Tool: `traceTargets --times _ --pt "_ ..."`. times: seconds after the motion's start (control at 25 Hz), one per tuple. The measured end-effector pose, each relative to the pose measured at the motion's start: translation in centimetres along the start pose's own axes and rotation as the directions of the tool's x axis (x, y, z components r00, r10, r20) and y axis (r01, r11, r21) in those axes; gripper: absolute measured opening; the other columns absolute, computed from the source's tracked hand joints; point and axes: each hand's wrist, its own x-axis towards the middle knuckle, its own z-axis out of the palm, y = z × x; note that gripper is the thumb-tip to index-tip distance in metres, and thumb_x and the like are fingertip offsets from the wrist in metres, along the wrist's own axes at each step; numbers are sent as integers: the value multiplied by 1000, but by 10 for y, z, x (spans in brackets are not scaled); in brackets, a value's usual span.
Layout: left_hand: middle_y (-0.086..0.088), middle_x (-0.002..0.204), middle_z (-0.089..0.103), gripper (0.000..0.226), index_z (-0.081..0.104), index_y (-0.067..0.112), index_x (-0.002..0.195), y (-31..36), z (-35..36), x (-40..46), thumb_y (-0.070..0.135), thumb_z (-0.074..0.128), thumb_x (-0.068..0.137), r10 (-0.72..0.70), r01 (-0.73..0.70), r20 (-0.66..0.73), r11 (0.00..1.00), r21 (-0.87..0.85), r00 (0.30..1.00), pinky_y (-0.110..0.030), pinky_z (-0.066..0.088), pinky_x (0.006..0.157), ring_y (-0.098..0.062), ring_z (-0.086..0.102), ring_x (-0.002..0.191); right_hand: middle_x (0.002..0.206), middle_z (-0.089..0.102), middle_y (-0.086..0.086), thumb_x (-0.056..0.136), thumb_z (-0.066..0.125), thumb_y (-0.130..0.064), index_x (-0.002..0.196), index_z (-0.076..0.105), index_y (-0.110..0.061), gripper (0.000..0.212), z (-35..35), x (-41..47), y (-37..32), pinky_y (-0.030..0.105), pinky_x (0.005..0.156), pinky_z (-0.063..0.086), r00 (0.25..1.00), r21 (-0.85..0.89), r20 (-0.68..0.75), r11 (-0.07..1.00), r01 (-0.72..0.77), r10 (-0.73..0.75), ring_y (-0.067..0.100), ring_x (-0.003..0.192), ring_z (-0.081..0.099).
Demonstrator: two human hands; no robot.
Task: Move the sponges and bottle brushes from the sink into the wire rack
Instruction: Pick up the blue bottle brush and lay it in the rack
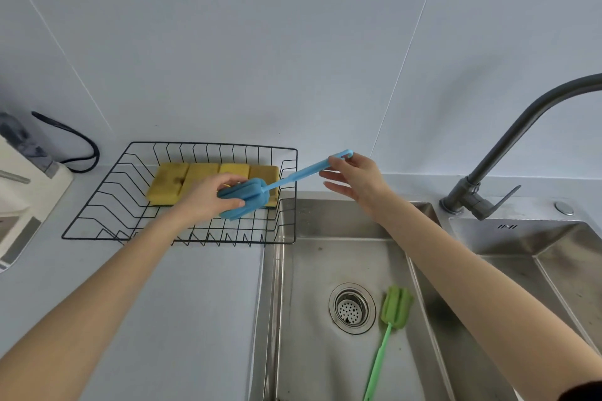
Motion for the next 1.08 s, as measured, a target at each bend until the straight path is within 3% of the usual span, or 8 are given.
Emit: traceTargets --times 0.16,0.24,0.36,0.6,0.72,0.8,0.92,1.08 --pt "-4 126 59 47 52 17 124 -25 19 15 13 65 80 -57 56 14 998 33 998 -28 39 89 -21 52 116 84 63 1 92 54 -9 102 54 -7 10 4 21 25 17 65 56 998 -27 -6 998 -58 58 10 75 65" --pt "-5 125 59 44 53 16 123 -35 28 21 12 64 80 -73 72 18 996 46 997 -29 39 90 -21 52 116 86 63 4 91 55 -7 92 57 -11 4 5 31 37 15 62 56 995 -53 -20 994 -95 94 8 70 66" --pt "-6 124 60 41 54 16 121 -44 35 28 13 63 81 -82 82 -8 994 71 997 -32 41 91 -23 53 114 83 62 4 90 56 -4 79 55 -16 17 7 43 47 10 55 55 993 -72 -53 991 -110 107 0 54 67" --pt "-8 125 58 41 54 14 121 -54 47 40 12 63 81 -114 116 -37 990 85 993 -37 41 95 -25 52 115 100 61 13 91 55 -5 93 52 -10 7 13 60 58 21 71 54 987 -156 -95 977 -142 128 21 82 66" --pt "-10 124 58 40 54 13 121 -56 51 43 12 62 82 -118 124 -69 989 87 991 -38 42 95 -27 53 113 99 61 14 90 56 -5 83 52 -15 13 15 64 62 23 72 54 982 -147 -115 976 -164 148 17 73 65" --pt "-11 123 58 39 54 13 121 -55 52 45 12 61 82 -123 131 -86 987 91 989 -39 42 95 -27 53 112 100 61 14 91 55 -6 91 52 -12 7 17 66 62 24 75 54 981 -149 -127 975 -162 144 21 79 67" --pt "-12 124 56 40 52 13 122 -54 52 46 12 60 83 -128 135 -63 983 124 990 -39 42 95 -28 52 113 102 59 13 91 55 -7 106 52 -8 15 18 66 60 26 76 54 982 -186 -138 970 -154 130 27 99 66" --pt "-12 129 53 49 45 15 129 -50 51 43 19 60 83 -138 136 -13 955 262 990 -43 41 96 -29 50 116 105 52 11 90 58 -13 130 44 -7 43 16 58 59 32 82 54 985 -312 -130 939 -145 109 21 92 56"
